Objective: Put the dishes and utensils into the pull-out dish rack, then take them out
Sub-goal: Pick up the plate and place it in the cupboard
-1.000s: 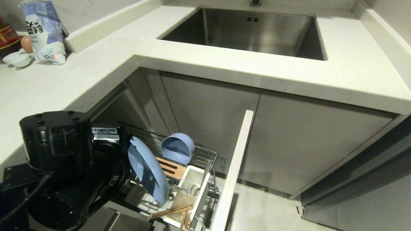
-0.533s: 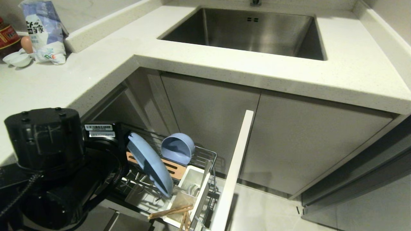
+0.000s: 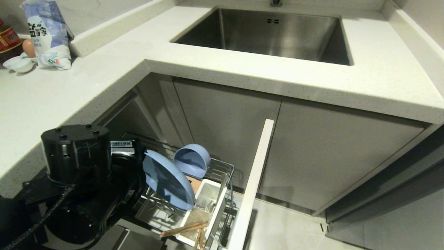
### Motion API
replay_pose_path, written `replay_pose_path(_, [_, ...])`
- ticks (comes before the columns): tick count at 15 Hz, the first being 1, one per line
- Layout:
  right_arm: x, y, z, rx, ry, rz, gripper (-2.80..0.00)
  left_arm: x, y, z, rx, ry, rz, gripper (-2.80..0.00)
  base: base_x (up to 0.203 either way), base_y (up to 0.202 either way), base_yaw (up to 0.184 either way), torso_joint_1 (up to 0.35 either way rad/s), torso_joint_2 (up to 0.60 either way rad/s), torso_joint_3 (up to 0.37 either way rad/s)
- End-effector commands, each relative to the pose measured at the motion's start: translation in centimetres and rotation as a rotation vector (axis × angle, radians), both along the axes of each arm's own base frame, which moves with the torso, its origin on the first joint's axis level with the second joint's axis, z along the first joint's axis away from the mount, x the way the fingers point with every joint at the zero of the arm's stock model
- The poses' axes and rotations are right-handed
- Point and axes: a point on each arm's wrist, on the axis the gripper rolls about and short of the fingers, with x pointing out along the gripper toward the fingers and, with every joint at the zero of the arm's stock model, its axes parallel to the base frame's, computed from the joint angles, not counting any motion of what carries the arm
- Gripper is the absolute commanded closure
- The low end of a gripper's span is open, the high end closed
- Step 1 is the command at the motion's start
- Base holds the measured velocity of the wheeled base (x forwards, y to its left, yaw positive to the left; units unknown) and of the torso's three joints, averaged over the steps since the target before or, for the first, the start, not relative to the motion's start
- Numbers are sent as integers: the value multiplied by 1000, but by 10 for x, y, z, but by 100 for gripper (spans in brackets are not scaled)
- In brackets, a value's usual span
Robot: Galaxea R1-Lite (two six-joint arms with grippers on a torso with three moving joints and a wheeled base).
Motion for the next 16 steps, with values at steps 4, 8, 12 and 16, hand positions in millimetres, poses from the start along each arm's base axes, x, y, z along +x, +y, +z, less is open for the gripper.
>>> replay_pose_path(4, [2,0,-6,0,22,1,0,10,4,-10,22,35,47,0,0,0,0,0,0,0])
replay_pose_path(8, [2,0,-6,0,22,1,0,11,6,-15,53,72,60,0,0,0,0,0,0,0])
replay_pose_path(12, [2,0,-6,0,22,1,0,20,6,-27,83,116,81,0,0,0,0,0,0,0])
replay_pose_path(16, [2,0,-6,0,22,1,0,27,6,-35,100,144,97,0,0,0,0,0,0,0])
